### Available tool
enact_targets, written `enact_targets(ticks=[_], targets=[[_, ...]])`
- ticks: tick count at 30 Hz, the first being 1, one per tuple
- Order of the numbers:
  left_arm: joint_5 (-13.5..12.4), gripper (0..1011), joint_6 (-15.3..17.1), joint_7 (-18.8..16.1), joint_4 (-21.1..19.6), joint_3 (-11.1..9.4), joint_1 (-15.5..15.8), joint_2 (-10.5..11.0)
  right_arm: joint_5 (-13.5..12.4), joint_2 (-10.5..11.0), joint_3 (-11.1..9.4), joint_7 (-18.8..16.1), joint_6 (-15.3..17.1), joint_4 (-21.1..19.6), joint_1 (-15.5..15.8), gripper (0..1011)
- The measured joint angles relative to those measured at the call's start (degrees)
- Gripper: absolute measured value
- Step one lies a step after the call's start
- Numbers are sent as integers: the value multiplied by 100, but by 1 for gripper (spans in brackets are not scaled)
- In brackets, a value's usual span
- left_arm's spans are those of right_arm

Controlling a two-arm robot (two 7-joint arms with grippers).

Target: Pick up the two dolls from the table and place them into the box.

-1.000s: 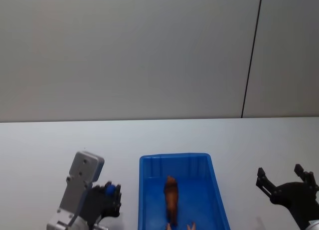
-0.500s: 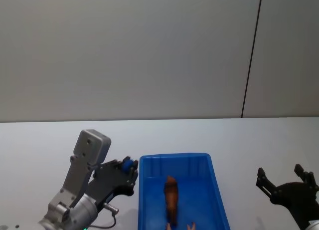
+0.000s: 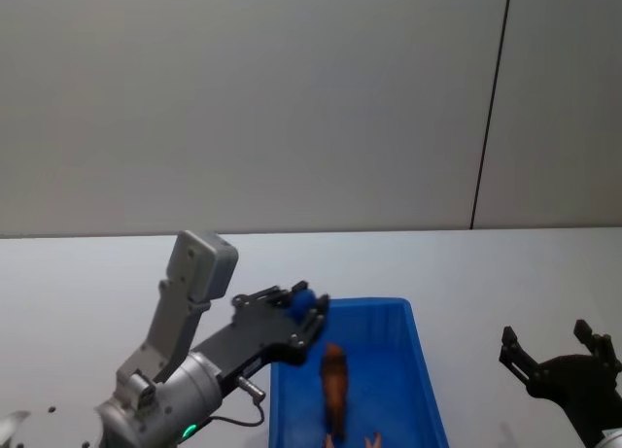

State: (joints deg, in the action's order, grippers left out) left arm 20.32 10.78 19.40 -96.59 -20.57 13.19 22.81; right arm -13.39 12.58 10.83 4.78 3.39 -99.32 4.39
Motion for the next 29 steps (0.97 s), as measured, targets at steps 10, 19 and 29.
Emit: enact_targets(ticks=[10, 19, 29], targets=[[137, 570, -139, 682, 265, -94, 256, -224, 0, 0, 0, 0, 0, 0, 0, 1001], [196, 860, -192, 961, 382, -137, 368, -322, 0, 0, 0, 0, 0, 0, 0, 1001], [231, 1001, -223, 1132, 454, -166, 435, -382, 0, 0, 0, 0, 0, 0, 0, 1001]])
